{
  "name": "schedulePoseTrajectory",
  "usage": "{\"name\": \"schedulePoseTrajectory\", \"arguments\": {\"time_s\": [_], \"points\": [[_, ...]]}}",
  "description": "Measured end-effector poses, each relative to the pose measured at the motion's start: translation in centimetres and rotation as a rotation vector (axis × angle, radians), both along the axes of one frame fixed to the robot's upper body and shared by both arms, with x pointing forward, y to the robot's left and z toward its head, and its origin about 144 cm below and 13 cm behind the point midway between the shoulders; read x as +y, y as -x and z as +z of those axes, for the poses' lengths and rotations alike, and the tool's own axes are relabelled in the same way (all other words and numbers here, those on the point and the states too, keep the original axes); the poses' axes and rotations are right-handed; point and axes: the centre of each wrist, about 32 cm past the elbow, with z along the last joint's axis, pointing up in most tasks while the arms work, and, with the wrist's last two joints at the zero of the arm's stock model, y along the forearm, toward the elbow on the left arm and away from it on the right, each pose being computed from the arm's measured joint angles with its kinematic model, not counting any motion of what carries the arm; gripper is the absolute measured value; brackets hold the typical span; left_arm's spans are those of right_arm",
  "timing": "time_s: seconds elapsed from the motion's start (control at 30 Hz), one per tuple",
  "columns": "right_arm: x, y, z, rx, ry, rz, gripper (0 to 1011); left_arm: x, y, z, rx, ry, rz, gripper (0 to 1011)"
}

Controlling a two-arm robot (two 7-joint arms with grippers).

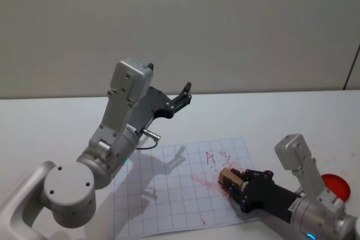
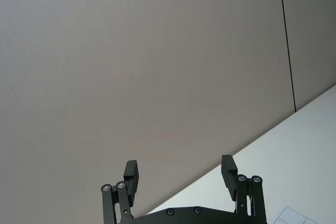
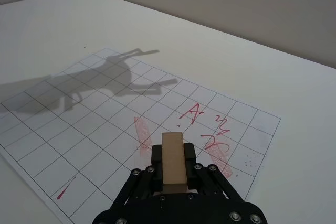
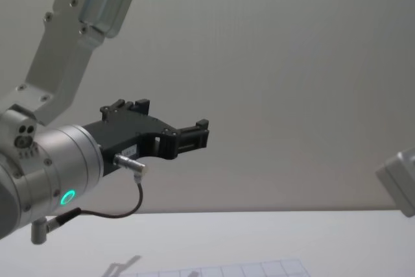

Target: Use the one hand to pick up the stamp and affix it onto the A4 paper.

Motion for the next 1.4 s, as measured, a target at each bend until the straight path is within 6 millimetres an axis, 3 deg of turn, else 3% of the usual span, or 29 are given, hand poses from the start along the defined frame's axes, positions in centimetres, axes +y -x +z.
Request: {"name": "schedulePoseTrajectory", "arguments": {"time_s": [0.57,0.93,1.07,1.4], "points": [[0.6,0.2,-0.2,-0.010,-0.035,-0.014,220,0.0,0.0,0.0,0.000,0.000,0.000,1001],[0.6,-0.5,3.3,-0.154,-0.139,-0.049,220,0.0,0.0,0.0,0.000,0.000,0.000,1001],[-0.3,-0.6,4.9,-0.215,-0.163,-0.084,220,0.0,0.0,0.0,0.000,0.000,0.000,1001],[-2.9,0.4,6.4,-0.281,-0.161,-0.187,220,0.0,0.0,0.0,0.000,0.000,0.000,1001]]}}
